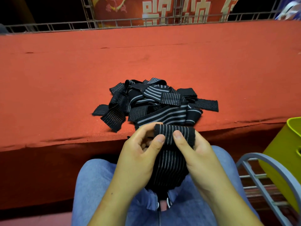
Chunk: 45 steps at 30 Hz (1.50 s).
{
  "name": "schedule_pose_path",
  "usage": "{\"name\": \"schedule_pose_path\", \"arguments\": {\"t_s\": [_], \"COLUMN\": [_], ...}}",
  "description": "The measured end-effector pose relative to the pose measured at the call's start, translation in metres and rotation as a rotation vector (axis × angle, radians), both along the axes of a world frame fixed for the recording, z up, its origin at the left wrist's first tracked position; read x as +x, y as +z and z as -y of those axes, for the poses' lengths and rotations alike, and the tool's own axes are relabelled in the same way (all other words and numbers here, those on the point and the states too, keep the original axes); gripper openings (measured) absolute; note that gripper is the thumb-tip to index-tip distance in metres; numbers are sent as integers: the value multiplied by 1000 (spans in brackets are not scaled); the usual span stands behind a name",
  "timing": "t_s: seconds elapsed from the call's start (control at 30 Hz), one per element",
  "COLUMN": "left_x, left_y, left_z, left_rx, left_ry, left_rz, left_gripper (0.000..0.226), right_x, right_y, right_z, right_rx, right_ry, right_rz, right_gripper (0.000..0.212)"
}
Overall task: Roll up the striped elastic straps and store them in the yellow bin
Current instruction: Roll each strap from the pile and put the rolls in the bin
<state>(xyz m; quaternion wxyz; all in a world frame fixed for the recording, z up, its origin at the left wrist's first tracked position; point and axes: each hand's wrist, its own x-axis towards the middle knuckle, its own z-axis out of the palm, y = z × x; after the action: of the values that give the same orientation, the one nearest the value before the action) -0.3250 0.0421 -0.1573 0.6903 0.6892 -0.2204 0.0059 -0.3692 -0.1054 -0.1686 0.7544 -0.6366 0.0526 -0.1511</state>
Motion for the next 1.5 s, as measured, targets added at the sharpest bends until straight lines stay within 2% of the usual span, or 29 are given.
{"name": "schedule_pose_path", "arguments": {"t_s": [0.13, 0.37, 0.5, 0.6, 0.67, 0.8, 0.93, 1.17, 1.33, 1.5], "left_x": [0, -1, -2, -3, -3, -9, -10, -7, -9, -8], "left_y": [2, 4, 2, 2, 1, 5, 5, -7, -6, -4], "left_z": [-3, -4, -6, -5, -4, -5, -3, -4, -2, -4], "left_rx": [-2, -30, 9, 5, -2, 6, -5, 193, 240, 264], "left_ry": [17, 38, 42, 18, -1, -52, -70, -80, -65, -99], "left_rz": [32, 42, 59, 63, 72, 41, -45, -78, -95, -90], "left_gripper": [26, 38, 41, 47, 51, 46, 48, 75, 68, 73], "right_x": [-2, -3, -3, -3, -2, -3, -3, -7, -8, -8], "right_y": [3, 2, 3, 2, 1, 1, -3, 0, 1, 0], "right_z": [-2, -2, -1, -2, -2, 1, 1, -3, -8, -6], "right_rx": [80, 136, 140, 140, 130, 108, 67, -12, -75, -145], "right_ry": [58, 120, 118, 95, 58, -19, -3, 52, 50, 9], "right_rz": [-61, -136, -128, -125, -120, -76, -77, -49, -32, -33], "right_gripper": [44, 51, 78, 89, 87, 55, 41, 40, 56, 34]}}
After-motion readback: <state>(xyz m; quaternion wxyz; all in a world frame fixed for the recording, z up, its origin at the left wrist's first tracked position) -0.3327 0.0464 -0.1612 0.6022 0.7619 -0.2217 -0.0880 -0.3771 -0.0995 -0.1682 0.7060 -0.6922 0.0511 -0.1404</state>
